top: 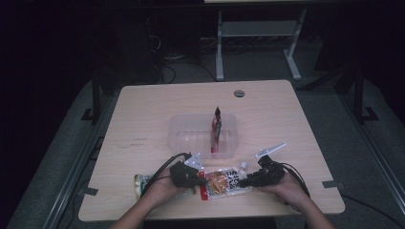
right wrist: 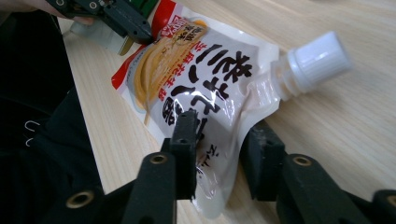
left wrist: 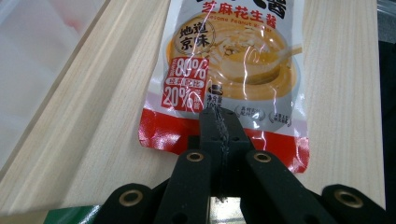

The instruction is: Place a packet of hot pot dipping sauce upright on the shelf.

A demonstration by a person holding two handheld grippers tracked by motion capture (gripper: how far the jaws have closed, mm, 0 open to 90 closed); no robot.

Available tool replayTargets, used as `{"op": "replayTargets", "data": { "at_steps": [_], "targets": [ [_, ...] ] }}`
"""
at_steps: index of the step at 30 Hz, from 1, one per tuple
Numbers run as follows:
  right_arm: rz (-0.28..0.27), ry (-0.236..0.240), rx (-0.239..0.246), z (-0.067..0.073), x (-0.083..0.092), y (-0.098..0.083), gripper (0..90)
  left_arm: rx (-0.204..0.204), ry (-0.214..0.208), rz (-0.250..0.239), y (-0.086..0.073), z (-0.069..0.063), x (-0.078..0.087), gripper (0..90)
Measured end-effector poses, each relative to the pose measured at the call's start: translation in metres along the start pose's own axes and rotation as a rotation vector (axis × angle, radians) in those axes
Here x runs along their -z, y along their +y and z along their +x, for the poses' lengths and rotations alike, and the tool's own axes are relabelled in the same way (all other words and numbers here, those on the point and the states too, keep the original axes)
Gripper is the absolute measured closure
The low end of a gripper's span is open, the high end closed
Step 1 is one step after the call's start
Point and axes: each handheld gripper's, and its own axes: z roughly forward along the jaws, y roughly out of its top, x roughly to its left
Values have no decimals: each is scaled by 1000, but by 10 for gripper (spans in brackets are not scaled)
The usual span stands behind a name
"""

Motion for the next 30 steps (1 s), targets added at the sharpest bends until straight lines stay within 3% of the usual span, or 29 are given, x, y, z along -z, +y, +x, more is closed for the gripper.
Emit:
{"op": "replayTargets", "data": {
  "at_steps": [4, 7, 10, 17, 23, 30],
  "targets": [
    [8, 18, 17, 1, -1, 0, 804, -1, 3, 1, 0, -1, 0, 900],
    [-40, 62, 55, 2, 5, 1, 882, 2, 8, -1, -1, -1, 1, 900],
    [-41, 54, 91, 7, 7, 3, 891, 4, 9, -5, -1, -1, 1, 900],
    [-98, 99, 168, 16, 14, 5, 900, 3, 15, -12, -2, -2, 0, 899],
    [-136, 129, 178, 22, 15, 8, 900, 4, 17, -12, -2, -2, 1, 899],
    [-192, 158, 226, 36, 16, 15, 900, 4, 24, -15, -2, -4, 0, 898]
  ]
}}
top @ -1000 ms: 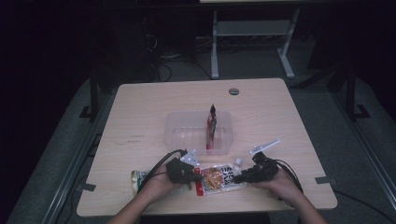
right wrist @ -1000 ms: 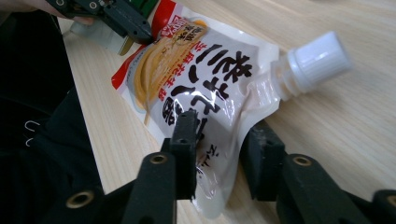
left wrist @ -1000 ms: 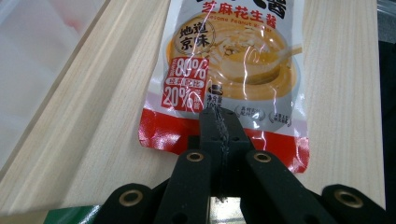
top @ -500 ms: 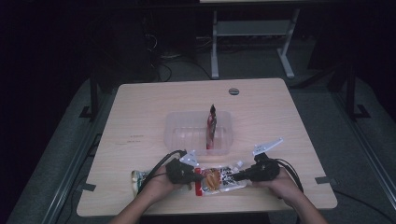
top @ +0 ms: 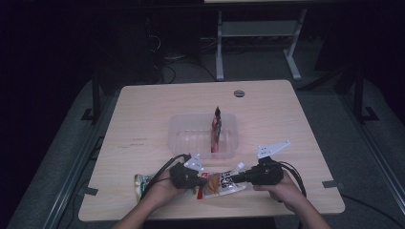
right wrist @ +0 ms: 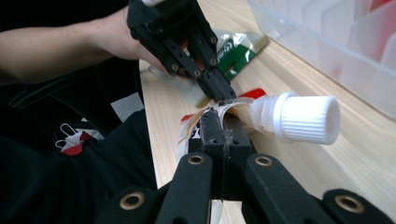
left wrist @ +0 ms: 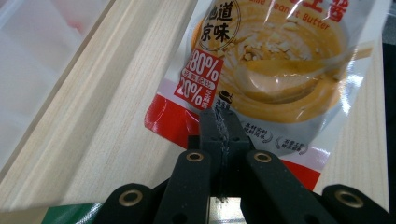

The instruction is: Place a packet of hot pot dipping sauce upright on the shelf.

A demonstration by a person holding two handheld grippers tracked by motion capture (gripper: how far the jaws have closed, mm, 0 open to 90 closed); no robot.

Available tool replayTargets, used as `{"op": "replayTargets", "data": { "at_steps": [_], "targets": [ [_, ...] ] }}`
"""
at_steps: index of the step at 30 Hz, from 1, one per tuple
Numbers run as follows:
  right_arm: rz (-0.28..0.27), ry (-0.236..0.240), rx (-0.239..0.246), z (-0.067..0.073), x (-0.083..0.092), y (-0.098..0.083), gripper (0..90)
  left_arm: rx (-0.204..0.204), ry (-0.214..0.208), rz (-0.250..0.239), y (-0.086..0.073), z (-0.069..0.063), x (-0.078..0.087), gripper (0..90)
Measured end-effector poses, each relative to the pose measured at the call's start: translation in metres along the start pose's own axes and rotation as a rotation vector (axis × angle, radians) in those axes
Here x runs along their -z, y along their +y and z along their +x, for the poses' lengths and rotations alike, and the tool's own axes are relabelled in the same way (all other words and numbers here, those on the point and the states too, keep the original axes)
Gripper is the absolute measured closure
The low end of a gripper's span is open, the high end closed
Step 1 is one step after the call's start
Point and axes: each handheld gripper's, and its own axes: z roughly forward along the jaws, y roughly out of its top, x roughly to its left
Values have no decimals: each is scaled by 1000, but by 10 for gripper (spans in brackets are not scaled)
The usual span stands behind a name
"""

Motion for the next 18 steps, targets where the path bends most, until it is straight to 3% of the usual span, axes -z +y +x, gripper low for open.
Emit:
{"op": "replayTargets", "data": {
  "at_steps": [10, 18],
  "targets": [
    [-28, 11, 50, 13, 3, 10, 900, 18, -9, -41, -1, 3, 18, 637],
    [-72, 18, 87, 23, 14, 22, 900, 39, -28, -62, -16, 2, 42, 486]
  ]
}}
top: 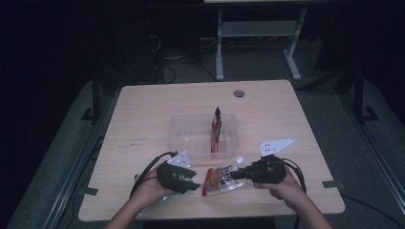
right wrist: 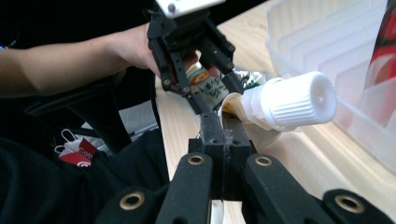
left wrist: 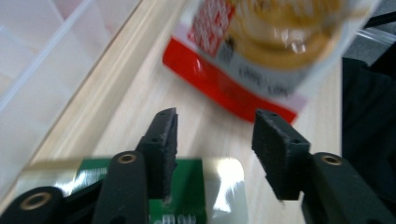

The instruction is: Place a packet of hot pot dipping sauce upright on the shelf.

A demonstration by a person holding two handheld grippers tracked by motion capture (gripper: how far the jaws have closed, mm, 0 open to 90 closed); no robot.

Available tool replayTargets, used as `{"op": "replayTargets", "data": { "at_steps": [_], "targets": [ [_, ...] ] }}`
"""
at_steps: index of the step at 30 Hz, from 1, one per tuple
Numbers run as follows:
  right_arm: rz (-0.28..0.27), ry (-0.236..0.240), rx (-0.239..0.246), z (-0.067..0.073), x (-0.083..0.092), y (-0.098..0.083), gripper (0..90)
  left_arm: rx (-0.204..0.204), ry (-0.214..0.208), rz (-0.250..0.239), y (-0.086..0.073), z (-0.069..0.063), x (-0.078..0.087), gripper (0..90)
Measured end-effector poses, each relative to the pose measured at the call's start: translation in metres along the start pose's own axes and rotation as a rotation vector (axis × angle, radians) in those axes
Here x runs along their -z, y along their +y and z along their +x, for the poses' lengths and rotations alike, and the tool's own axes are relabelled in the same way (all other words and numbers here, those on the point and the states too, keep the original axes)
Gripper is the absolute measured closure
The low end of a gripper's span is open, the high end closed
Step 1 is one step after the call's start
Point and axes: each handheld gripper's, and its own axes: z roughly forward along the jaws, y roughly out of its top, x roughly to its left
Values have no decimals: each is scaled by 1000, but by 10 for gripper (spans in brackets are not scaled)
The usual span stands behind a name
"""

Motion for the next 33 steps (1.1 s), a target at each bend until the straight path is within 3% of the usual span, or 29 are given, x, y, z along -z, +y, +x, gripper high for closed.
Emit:
{"op": "replayTargets", "data": {
  "at_steps": [7, 11, 16, 24, 33],
  "targets": [
    [-49, -15, 22, 3, 14, 10, 900, 18, -3, -26, -18, 0, 23, 434],
    [-80, -34, 36, 5, 24, 17, 900, 54, 0, -42, -29, -1, 29, 411],
    [-117, -63, 54, 5, 39, 26, 900, 69, 1, -37, -39, -1, 33, 393],
    [-153, -105, 77, 0, 55, 42, 900, 75, -4, -38, -38, 0, 33, 379],
    [-142, -152, 75, -18, 61, 61, 900, 70, -7, -33, -39, 2, 32, 383]
  ]
}}
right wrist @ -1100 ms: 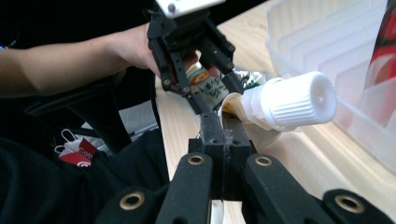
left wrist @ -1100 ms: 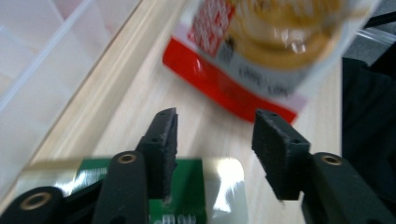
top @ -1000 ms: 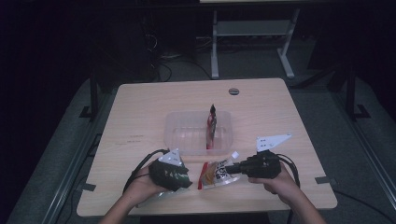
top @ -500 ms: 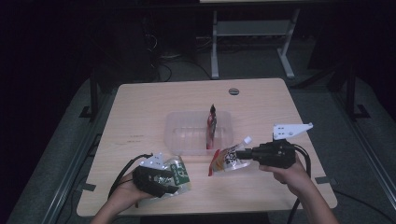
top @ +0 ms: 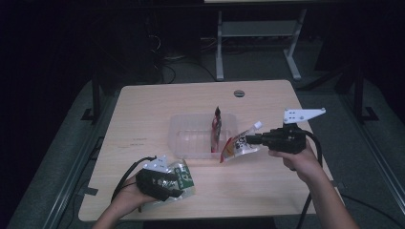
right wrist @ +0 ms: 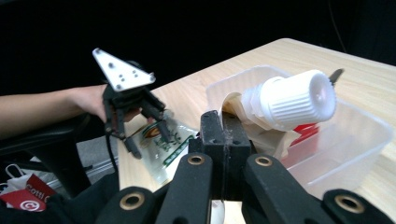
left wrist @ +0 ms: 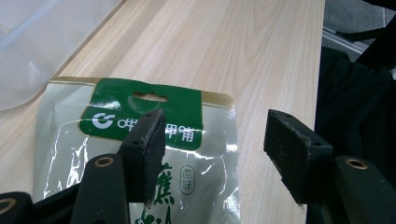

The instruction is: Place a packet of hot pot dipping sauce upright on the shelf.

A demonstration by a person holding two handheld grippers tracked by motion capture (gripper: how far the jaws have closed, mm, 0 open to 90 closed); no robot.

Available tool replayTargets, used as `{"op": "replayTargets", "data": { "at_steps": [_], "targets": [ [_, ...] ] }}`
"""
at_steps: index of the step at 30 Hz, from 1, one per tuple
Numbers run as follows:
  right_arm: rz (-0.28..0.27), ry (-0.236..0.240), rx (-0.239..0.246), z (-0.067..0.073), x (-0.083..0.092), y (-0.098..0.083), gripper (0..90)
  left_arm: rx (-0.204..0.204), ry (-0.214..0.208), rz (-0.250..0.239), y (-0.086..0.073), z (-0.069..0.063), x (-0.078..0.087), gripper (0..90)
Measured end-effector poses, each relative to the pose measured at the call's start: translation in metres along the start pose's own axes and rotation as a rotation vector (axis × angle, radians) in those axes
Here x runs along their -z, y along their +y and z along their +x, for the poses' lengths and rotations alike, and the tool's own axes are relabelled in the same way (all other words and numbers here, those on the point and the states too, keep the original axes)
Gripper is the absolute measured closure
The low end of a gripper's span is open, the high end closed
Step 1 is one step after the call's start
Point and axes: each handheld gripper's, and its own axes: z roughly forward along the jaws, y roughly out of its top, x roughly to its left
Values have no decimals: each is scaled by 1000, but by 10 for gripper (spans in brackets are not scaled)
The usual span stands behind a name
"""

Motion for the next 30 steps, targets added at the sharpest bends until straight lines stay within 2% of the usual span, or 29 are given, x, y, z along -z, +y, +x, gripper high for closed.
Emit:
{"op": "replayTargets", "data": {
  "at_steps": [7, 13, 22, 30],
  "targets": [
    [18, -41, -13, -22, -5, 13, 900, -11, -1, 9, 0, 1, -1, 381],
    [36, -67, -24, -38, -7, 22, 900, -5, 1, 7, 0, 2, 0, 377],
    [93, -116, -33, -54, -7, 29, 900, -3, -2, 7, 0, 1, 0, 377],
    [108, -142, -55, -65, -10, 28, 897, -4, -4, 11, 0, 2, -1, 377]
  ]
}}
